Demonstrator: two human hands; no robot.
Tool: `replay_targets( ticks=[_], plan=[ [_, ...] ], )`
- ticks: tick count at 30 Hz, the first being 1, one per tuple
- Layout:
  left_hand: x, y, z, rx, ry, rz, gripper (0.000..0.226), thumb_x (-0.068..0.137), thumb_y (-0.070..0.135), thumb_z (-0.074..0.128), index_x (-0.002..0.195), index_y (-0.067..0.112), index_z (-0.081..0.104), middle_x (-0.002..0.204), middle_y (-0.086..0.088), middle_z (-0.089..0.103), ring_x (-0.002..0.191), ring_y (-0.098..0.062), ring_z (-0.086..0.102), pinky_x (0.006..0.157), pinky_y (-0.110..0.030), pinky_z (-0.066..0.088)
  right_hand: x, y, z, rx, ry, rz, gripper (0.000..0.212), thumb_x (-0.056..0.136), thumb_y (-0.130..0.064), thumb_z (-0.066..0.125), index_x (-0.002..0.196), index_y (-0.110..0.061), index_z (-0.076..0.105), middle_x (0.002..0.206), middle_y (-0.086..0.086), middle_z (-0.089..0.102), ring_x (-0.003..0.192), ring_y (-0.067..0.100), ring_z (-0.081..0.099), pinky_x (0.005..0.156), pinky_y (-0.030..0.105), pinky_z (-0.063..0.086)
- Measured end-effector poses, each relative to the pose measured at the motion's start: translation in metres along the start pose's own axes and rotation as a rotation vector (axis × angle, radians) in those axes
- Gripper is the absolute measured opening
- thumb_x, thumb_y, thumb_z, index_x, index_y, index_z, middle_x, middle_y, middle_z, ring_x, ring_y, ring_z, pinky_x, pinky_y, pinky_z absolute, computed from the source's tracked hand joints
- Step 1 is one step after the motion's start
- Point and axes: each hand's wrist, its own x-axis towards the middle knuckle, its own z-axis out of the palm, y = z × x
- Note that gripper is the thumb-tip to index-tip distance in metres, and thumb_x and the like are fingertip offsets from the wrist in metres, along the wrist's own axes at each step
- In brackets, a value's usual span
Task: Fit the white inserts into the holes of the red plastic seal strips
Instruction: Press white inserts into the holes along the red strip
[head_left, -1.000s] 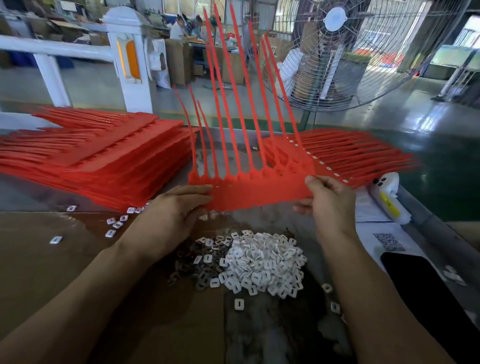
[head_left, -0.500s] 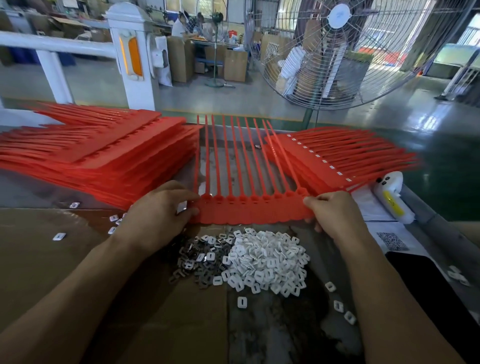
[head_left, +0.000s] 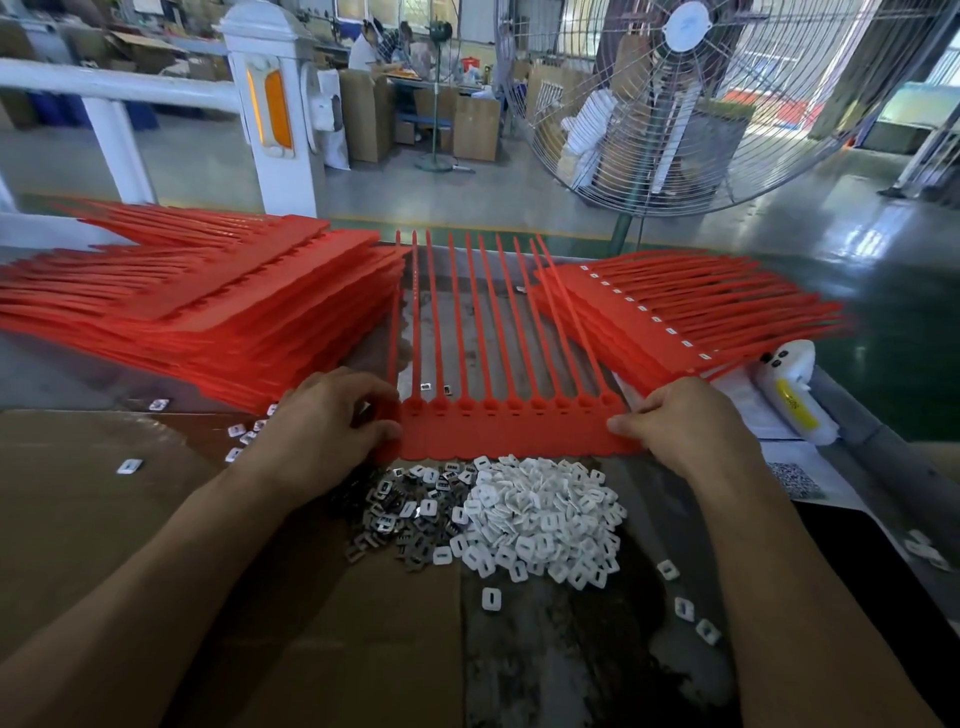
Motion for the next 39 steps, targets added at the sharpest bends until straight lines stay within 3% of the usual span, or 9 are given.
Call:
replay_targets(
  ticks=[5,8,10,14,16,20,27,34,39],
  plan=[
    [0.000,0.001,0.000,-0.015,0.000,-0.005,0.039,0.084,0.031,0.081,0.121,0.032,0.068,0.111,0.011,0.064,0.105,-0.014,0.059,0.097,-0.041,0.048,0.000,0.002,-0.002,-0.102,0.048,-0.036,0.032,0.079,-0.045,0.083,0.073,-0.016,0.073,0.067,0.002,0.070,0.071,0.026,0.068,0.075,0.041,0.056],
    [-0.002,0.001,0.000,-0.042,-0.020,-0.005,0.045,0.085,0.027,0.080,0.127,0.032,0.065,0.117,0.011,0.063,0.109,-0.011,0.059,0.098,-0.037,0.048,-0.008,-0.009,0.004,0.002,0.113,-0.257,0.015,0.086,-0.041,0.079,0.081,-0.027,0.074,0.081,-0.012,0.071,0.084,0.014,0.067,0.076,0.034,0.051],
    [-0.002,0.001,0.000,-0.032,-0.027,0.004,0.045,0.086,0.026,0.079,0.128,0.034,0.065,0.118,0.013,0.061,0.109,-0.010,0.057,0.097,-0.033,0.046,-0.017,-0.024,0.011,0.151,-0.009,-0.461,0.002,0.091,-0.033,0.076,0.089,-0.032,0.077,0.087,-0.020,0.072,0.087,-0.003,0.065,0.077,0.027,0.048],
    [-0.001,0.000,-0.001,-0.025,-0.042,-0.005,0.044,0.086,0.024,0.079,0.126,0.037,0.065,0.111,0.018,0.056,0.107,-0.010,0.054,0.093,-0.031,0.042,-0.037,-0.050,0.032,0.149,-0.304,-0.755,0.018,0.096,-0.039,0.069,0.110,-0.030,0.076,0.098,-0.022,0.067,0.089,-0.011,0.062,0.075,0.011,0.043],
    [-0.001,0.000,-0.001,-0.024,-0.043,0.000,0.044,0.086,0.023,0.080,0.126,0.037,0.066,0.109,0.018,0.055,0.106,-0.009,0.054,0.091,-0.030,0.041,-0.043,-0.057,0.039,0.060,-0.383,-0.822,0.031,0.092,-0.049,0.069,0.115,-0.030,0.074,0.102,-0.020,0.063,0.092,-0.007,0.060,0.077,0.012,0.045],
    [-0.001,-0.001,-0.003,-0.038,-0.066,-0.016,0.047,0.085,0.023,0.081,0.125,0.040,0.064,0.116,0.018,0.058,0.109,-0.009,0.055,0.098,-0.036,0.046,-0.045,-0.060,0.038,-0.019,-0.437,-0.807,0.037,0.084,-0.056,0.075,0.112,-0.032,0.075,0.107,-0.016,0.062,0.097,-0.001,0.059,0.089,0.029,0.052],
    [-0.001,-0.001,-0.004,-0.023,-0.095,0.000,0.046,0.084,0.024,0.080,0.125,0.040,0.065,0.121,0.016,0.059,0.112,-0.010,0.055,0.102,-0.041,0.047,-0.043,-0.051,0.024,0.022,-0.492,-0.749,0.041,0.074,-0.063,0.081,0.107,-0.039,0.074,0.106,-0.021,0.062,0.095,-0.004,0.060,0.086,0.026,0.052],
    [0.000,-0.006,-0.001,-0.003,-0.053,0.034,0.035,0.089,0.028,0.076,0.120,0.040,0.067,0.113,0.018,0.057,0.108,-0.010,0.057,0.097,-0.038,0.048,-0.041,-0.049,0.026,0.135,-0.497,-0.790,0.010,0.085,-0.039,0.083,0.092,-0.035,0.077,0.098,-0.017,0.068,0.090,0.002,0.066,0.084,0.030,0.056],
    [0.001,0.000,-0.003,-0.070,0.033,0.084,0.023,0.091,0.033,0.072,0.114,0.035,0.071,0.113,0.018,0.059,0.105,-0.006,0.059,0.094,-0.038,0.053,-0.039,-0.047,0.028,0.216,-0.483,-0.789,0.003,0.090,-0.035,0.078,0.090,-0.036,0.076,0.094,-0.019,0.072,0.088,0.002,0.069,0.082,0.031,0.056]
  ],
)
